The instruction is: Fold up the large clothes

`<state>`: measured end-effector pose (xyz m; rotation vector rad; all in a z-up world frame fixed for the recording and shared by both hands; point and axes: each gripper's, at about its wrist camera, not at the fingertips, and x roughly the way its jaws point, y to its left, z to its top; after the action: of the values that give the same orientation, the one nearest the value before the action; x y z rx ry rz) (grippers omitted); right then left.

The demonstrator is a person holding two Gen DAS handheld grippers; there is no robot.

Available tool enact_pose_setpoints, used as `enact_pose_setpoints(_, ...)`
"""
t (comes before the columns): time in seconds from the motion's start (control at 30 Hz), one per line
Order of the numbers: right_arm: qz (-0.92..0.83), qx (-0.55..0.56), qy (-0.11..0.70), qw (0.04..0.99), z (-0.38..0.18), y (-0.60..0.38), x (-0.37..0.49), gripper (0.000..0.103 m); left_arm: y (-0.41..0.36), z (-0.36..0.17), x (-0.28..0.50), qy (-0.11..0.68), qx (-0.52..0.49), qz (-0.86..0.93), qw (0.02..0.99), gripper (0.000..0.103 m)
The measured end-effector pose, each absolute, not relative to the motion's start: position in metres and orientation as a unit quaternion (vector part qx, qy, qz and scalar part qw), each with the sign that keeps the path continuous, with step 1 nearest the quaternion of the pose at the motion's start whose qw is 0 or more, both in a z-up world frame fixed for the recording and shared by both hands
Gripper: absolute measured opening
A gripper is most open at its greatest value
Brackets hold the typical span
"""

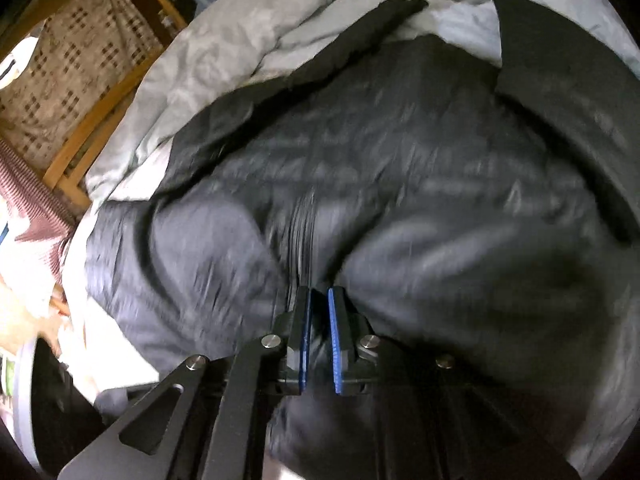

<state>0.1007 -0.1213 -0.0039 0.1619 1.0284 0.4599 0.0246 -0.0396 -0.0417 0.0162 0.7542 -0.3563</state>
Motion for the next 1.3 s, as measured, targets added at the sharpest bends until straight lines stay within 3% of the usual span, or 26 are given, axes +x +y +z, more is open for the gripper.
enact_pose_setpoints(0.47, 0.187, 0.132, 0.47, 0.853, 0.006, -0.122, 0.123, 0.009, -0.04, -0.042, 0.028, 0.376, 0.006, -0.165, 0.912, 0.006)
enact_pose_setpoints(0.87, 0.165, 0.131, 0.517, 0.83, -0.019, -0.12, 0.147, 0.009, -0.039, -0.042, 0.028, 0.379, 0.003, -0.165, 0.91, 0.006)
enact_pose_setpoints(1.2, 0.115, 0.064, 0.423, 0.897, 0.031, -0.174, 0.039, 0.01, -0.037, -0.042, 0.032, 0.383, -0.001, -0.165, 0.909, 0.006)
enact_pose_setpoints(1.23, 0.109, 0.066, 0.414, 0.901, 0.032, -0.183, 0.027, 0.011, -0.037, -0.042, 0.032, 0.382, -0.001, -0.165, 0.909, 0.006)
enact_pose_setpoints(1.3, 0.07, 0.072, 0.382, 0.919, 0.034, -0.207, -0.006, 0.034, -0.037, -0.042, 0.032, 0.382, -0.001, -0.165, 0.909, 0.006)
